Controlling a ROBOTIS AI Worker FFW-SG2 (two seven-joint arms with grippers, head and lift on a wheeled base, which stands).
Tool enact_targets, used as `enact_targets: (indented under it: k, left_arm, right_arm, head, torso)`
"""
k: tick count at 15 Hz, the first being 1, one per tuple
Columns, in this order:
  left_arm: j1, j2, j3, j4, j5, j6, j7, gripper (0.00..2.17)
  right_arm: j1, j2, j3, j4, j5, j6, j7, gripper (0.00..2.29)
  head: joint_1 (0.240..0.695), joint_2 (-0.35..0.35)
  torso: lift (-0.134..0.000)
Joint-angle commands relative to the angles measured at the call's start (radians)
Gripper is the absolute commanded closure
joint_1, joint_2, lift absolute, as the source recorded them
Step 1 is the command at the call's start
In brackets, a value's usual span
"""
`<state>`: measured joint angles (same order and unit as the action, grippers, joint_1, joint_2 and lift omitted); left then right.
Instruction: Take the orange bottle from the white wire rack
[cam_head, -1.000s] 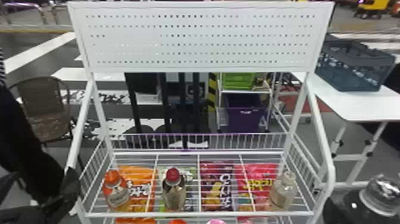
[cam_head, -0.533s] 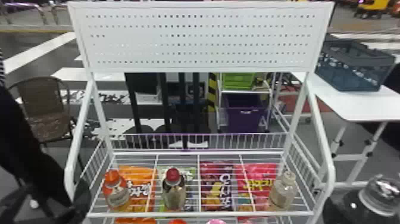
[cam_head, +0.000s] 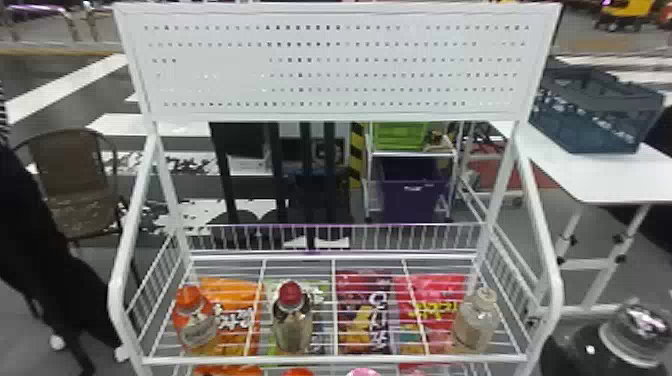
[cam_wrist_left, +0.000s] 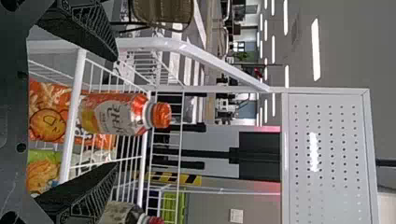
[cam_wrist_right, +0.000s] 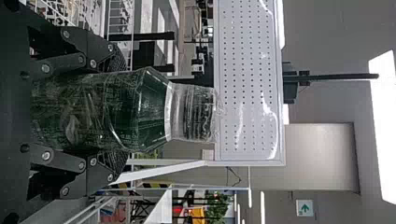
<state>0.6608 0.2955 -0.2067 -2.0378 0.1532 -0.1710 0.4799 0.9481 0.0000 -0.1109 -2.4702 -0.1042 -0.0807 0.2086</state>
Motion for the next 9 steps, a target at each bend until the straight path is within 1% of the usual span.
enact_targets:
  k: [1,5,7,9]
  left_arm:
    - [-0.061,-0.004,-0.046,0.136,0.000,-0.097,0.009,0.09]
    - [-0.171,-0.009,-0.086,0.307,0.016,-0.183,0.008,0.09]
    - [-0.228,-0.009,-0.089,0.367,0.019,-0.186,0.008,0.09]
    - [-0.279,-0.007,-0.083,0.412,0.037,-0.186,0.003,0.09]
  right_arm:
    - [0.005,0.001,0.000,0.004,0.000,-0.009,0.000,1.02]
    - [0.024,0.001,-0.004,-0.003,-0.003,-0.043,0.000,1.02]
    - [0.040,0.001,-0.004,-0.004,-0.005,-0.067,0.000,1.02]
    - [0.051,0.001,-0.004,-0.007,-0.006,-0.086,0.000,1.02]
  head:
    - [0.499,0.000]
    - [0.499,0.000]
    - [0.499,0.000]
    - [0.499,0.000]
  torso:
    - [0.000]
    - [0.000]
    - [0.000]
    - [0.000]
